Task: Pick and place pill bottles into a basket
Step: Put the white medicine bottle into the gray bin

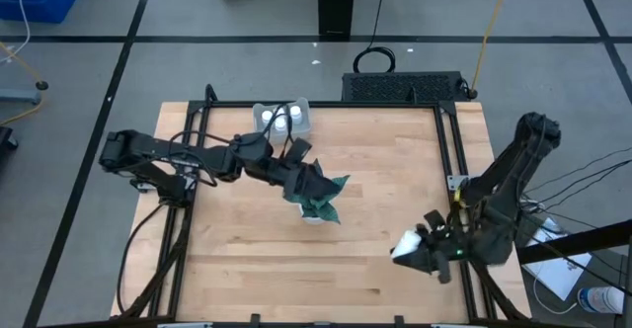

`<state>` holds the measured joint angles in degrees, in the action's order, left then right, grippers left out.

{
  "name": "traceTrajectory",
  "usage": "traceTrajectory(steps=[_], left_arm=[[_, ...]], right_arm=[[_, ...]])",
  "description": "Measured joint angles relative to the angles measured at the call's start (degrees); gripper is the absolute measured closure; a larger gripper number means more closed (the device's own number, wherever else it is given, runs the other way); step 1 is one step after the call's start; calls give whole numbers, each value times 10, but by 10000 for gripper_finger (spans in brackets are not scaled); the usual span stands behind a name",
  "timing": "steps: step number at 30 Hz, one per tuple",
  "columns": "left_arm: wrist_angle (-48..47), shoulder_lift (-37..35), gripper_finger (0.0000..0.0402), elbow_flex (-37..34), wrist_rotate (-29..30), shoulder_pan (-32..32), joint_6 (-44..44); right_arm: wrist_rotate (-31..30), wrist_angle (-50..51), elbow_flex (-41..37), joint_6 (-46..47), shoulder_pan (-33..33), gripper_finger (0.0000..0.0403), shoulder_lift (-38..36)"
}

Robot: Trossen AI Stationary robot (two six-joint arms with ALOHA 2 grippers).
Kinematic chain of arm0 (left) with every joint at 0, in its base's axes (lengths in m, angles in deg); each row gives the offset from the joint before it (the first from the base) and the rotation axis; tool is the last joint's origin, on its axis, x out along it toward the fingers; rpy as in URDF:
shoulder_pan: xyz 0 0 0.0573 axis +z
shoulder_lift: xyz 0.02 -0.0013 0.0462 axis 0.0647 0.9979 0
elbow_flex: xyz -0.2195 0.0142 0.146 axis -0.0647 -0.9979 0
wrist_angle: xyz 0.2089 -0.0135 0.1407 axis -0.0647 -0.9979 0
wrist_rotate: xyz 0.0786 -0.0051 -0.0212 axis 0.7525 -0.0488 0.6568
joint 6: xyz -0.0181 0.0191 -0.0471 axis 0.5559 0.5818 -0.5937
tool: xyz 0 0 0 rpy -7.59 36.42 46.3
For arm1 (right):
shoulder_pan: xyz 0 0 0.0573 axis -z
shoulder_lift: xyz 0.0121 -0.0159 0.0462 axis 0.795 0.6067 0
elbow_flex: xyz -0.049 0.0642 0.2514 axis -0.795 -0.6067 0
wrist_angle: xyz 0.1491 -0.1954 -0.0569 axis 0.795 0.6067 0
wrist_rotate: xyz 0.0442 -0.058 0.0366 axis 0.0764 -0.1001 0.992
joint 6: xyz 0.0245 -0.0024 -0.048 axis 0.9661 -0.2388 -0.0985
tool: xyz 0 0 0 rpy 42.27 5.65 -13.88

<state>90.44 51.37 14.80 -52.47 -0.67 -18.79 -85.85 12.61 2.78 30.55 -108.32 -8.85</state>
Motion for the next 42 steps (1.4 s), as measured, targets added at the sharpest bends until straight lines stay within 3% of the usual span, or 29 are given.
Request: traceTrajectory(steps=[4,7,11,13,16,18,24,27,32,38,42], left_arm=[[-6,14,179,37,-63,4,95],[-37,21,179,81,-101,5,195],[-79,37,179,134,-102,1,284],[-83,43,179,156,-83,5,222],[-95,54,179,175,-107,22,113],[-122,61,179,180,-132,30,23],[-194,75,179,182,-220,14,-114],[-221,80,179,181,-236,-4,-157],[-244,77,179,182,-194,-39,-187],[-261,79,179,182,-132,-47,-202],[-238,102,178,181,-147,-50,-239]], right_arm=[[90,-179,0,-88,39,240,-5],[138,-267,1,-102,70,242,9],[208,-354,0,-85,113,244,50],[239,-423,0,-67,133,244,80],[276,-501,6,-55,150,244,126],[296,-504,19,-30,159,244,151],[341,-494,60,13,185,244,215],[356,-481,79,3,196,244,229],[369,-414,91,-3,210,243,231],[373,-409,92,-11,215,243,231],[382,-408,92,-7,224,242,231]])
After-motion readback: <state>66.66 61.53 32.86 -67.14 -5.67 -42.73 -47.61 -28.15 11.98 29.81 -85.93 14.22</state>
